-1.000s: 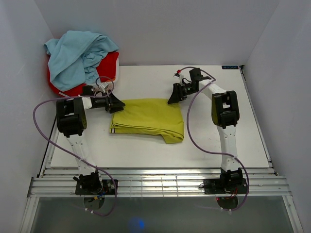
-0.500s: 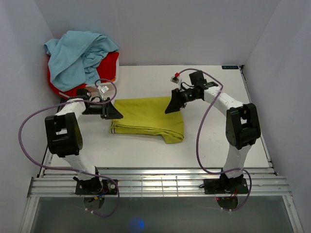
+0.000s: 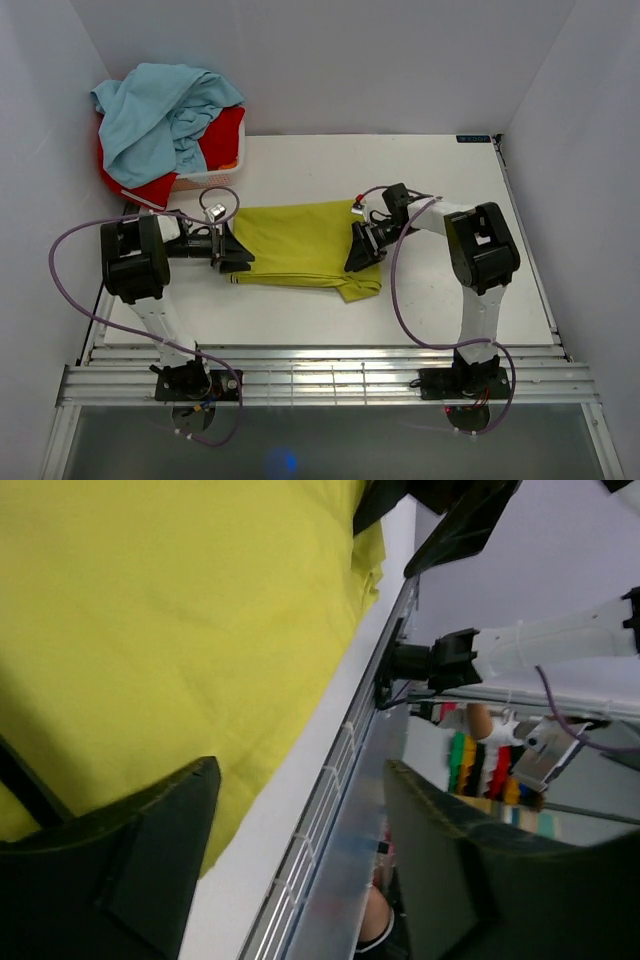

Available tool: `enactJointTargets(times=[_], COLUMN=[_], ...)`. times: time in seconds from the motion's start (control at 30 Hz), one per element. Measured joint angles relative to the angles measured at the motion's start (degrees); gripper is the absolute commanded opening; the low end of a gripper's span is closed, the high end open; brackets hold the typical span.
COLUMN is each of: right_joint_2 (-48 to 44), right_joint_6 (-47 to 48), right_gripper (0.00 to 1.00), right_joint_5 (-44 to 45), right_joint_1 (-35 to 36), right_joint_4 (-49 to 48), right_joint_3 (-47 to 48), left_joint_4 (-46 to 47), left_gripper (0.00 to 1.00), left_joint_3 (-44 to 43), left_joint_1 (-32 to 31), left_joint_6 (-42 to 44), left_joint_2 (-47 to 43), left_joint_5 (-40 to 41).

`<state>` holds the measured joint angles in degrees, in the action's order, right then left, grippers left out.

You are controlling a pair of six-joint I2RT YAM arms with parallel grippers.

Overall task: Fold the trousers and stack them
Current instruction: Neatly place the folded trousers to the corner

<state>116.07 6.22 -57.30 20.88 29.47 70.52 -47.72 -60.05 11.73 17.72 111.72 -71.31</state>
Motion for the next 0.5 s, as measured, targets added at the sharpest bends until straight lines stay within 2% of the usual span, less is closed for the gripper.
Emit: enactJointTargets(times=[0.1,0.13,0.3,0.37,0.4,0.5], right_joint_2=[-2.2,-3.0,-7.7,-7.5,-6.6,-1.7], right_joint_6=[4.1,5.4,9.5,9.3,8.8,7.4], right_gripper=[0.73,0.74,0.77,0.89,0.98,0.97], right_joint_5=[7.1,10.1,27.5,33.2,35.5,42.6], right_joint_1=[1.2,1.9,12.1,17.4,19.9,26.5], right_joint_4=[4.8,6.1,5.7,4.9,4.4,3.3], right_joint_3=[7.0,10.6,25.6,29.8,31.6,35.6], left_joint_4=[-3.8,-4.8,-5.3,-3.3,-2.6,0.2], left_gripper=[0.97,0.98,0.98,0.98,0.98,0.98], left_joint_3=[-2.3,-3.5,-10.4,-11.1,-11.1,-10.3], left_joint_1=[1.4,2.8,15.4,20.1,21.5,22.1], left_joint_6=[3.9,4.6,4.3,2.1,1.1,-1.7], left_joint_2=[-4.5,-6.4,-15.6,-18.6,-19.9,-24.0], left_joint_5=[0.1,-0.3,-3.7,-3.0,-2.1,1.5])
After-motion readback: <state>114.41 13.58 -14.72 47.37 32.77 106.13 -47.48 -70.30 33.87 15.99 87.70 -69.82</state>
